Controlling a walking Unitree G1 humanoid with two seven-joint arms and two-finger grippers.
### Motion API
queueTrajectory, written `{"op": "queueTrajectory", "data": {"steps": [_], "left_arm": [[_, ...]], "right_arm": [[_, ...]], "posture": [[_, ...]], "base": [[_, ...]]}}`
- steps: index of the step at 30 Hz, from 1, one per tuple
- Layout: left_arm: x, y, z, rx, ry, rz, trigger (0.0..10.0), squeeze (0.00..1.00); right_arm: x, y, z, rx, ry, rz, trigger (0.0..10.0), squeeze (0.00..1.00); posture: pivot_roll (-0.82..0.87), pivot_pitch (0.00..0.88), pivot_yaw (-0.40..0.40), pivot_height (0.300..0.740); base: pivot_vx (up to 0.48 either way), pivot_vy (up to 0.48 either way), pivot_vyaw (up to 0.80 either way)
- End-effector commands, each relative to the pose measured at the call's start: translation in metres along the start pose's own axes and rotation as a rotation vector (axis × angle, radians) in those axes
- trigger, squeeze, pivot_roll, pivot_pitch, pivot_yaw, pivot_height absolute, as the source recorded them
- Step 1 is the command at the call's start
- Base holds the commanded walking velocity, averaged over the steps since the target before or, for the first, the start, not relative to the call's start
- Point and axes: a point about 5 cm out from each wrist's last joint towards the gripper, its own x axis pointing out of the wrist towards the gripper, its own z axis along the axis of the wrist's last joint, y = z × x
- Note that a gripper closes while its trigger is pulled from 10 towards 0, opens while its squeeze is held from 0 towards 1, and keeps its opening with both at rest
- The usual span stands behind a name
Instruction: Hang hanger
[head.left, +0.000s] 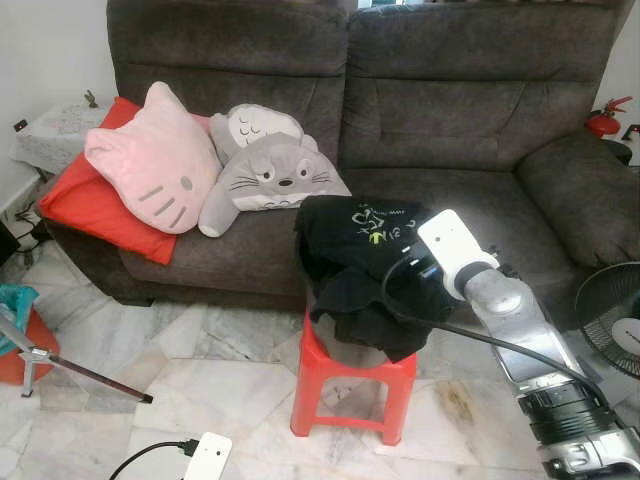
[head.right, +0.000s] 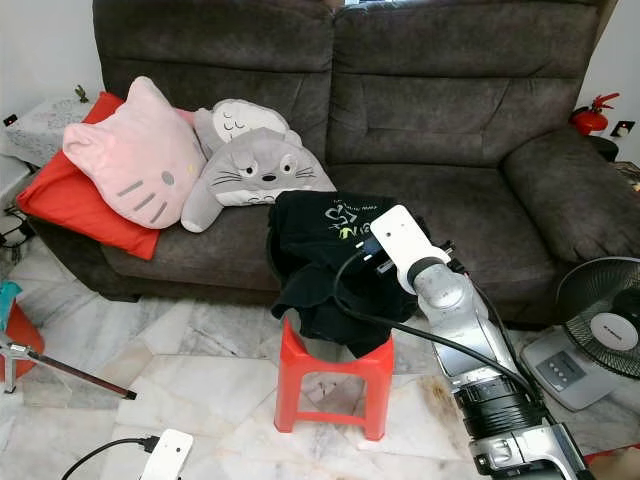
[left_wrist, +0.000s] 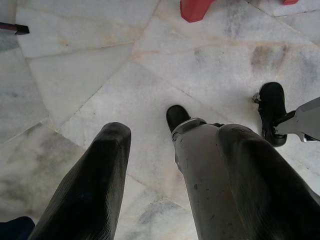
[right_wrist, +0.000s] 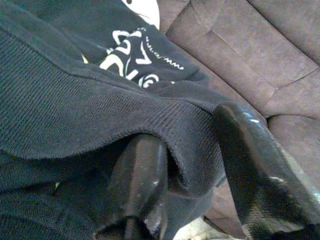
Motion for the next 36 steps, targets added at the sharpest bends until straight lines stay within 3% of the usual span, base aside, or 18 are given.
{"op": "queueTrajectory", "data": {"steps": [1, 9, 10, 11, 12, 27, 36], "left_arm": [[0.0, 0.001, -0.001, 0.008, 0.008, 0.003, 10.0, 0.0], [0.0, 0.001, -0.002, 0.009, 0.009, 0.002, 10.0, 0.0], [0.0, 0.001, -0.002, 0.01, 0.009, 0.002, 10.0, 0.0], [0.0, 0.001, -0.002, 0.01, 0.009, 0.002, 10.0, 0.0], [0.0, 0.001, -0.002, 0.01, 0.009, 0.001, 10.0, 0.0], [0.0, 0.001, -0.002, 0.008, 0.008, 0.001, 10.0, 0.0], [0.0, 0.001, -0.001, 0.01, 0.007, -0.001, 10.0, 0.0]], "right_arm": [[-0.002, -0.001, 0.0, -0.024, 0.002, -0.006, 10.0, 1.0], [-0.003, -0.002, -0.006, -0.094, 0.031, -0.026, 10.0, 1.0], [-0.002, -0.002, -0.008, -0.118, 0.037, -0.027, 10.0, 0.38], [-0.002, -0.002, -0.008, -0.127, 0.039, -0.027, 10.0, 0.38], [-0.002, -0.001, -0.009, -0.13, 0.04, -0.025, 10.0, 0.0], [0.0, -0.001, -0.018, -0.11, 0.065, -0.071, 10.0, 0.0], [-0.002, -0.007, -0.033, -0.098, 0.15, -0.118, 10.0, 0.0]], "posture": [[0.02, 0.0, -0.002, 0.74], [0.02, 0.0, -0.003, 0.74], [0.02, 0.0, -0.003, 0.74], [0.02, 0.0, -0.003, 0.74], [0.02, 0.0, -0.003, 0.74], [0.02, 0.0, -0.006, 0.74], [0.02, 0.0, -0.005, 0.74]], "base": [[0.0, 0.0, 0.0], [0.0, 0.0, 0.0], [0.0, 0.0, 0.0], [0.0, 0.0, 0.0], [0.0, 0.0, 0.0], [0.0, 0.0, 0.0], [0.0, 0.0, 0.0]]}}
